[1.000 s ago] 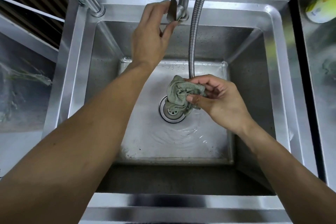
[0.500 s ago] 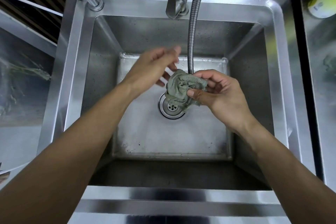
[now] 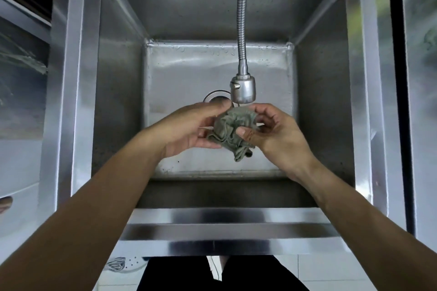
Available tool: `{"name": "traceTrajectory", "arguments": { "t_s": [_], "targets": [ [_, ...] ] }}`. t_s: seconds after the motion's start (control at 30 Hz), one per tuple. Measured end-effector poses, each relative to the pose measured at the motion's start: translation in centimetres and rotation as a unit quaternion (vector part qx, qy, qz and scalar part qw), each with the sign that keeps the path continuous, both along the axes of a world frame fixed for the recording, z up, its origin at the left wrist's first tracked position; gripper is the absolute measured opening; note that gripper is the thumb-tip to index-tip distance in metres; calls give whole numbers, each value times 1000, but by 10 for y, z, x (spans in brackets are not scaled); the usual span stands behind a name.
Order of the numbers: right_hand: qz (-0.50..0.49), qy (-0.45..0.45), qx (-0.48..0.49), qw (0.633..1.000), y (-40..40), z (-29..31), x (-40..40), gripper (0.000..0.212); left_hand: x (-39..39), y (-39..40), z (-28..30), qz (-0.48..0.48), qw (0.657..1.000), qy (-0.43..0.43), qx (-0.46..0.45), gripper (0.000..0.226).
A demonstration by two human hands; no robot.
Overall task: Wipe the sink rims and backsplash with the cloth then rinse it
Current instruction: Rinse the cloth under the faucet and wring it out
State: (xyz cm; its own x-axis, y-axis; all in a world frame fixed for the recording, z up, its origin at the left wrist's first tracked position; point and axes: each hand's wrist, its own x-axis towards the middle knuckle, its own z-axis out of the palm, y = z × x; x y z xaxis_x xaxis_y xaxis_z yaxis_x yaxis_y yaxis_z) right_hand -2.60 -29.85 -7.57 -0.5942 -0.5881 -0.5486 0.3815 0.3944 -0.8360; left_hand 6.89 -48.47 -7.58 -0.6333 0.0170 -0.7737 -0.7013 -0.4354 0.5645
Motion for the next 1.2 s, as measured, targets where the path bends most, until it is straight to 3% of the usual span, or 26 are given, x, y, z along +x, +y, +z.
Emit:
{"name": "traceTrajectory", "arguments": {
  "t_s": [0.1, 0.2, 0.3, 0.37, 0.43, 0.5, 0.57, 0.63, 0.73, 0.8, 1.0, 1.1, 1.2],
  "targets": [
    [5, -58, -41, 997, 1, -2, -3, 37, 3, 3, -10, -29, 999, -18, -4, 39],
    [-5, -166, -49, 985, 11, -13, -12, 41, 10, -5, -15, -18, 998, -8, 63, 55],
    [169, -168, -37, 970, 18, -19, -15, 67, 14, -7, -17, -16, 993, 5, 119, 59],
    [231, -198, -35, 952, 16, -17, -16, 80, 16, -8, -17, -50, 991, 3, 123, 64],
    [269, -206, -22, 941, 13, -10, -22, 76, 17, -16, -16, -87, 990, 3, 115, 64],
    [295, -192, -11, 936, 12, -2, -29, 52, 18, -27, -14, -116, 987, 7, 106, 61],
    [274, -195, -15, 942, 12, 6, -34, 26, 18, -36, -10, -159, 982, 17, 100, 73],
    [251, -188, -17, 949, 14, 8, -38, 15, 15, -40, -6, -201, 978, 14, 59, 75],
    [245, -129, 8, 961, 18, 5, -47, 24, 8, -46, -1, -248, 969, 1, -21, 57],
    [189, -143, 1, 971, 20, 4, -52, 30, 6, -54, 2, -263, 963, -8, -51, 52],
    [24, -223, -57, 973, 15, 7, -48, 32, 10, -51, -4, -116, 993, 22, -26, 38],
    [2, -218, -66, 974, 16, 10, -44, 31, 14, -33, -6, -86, 995, 42, -22, 53],
    [0, -208, -92, 974, 23, 11, -46, 33, 18, -22, -6, -49, 994, 71, -69, 44]
  ]
}}
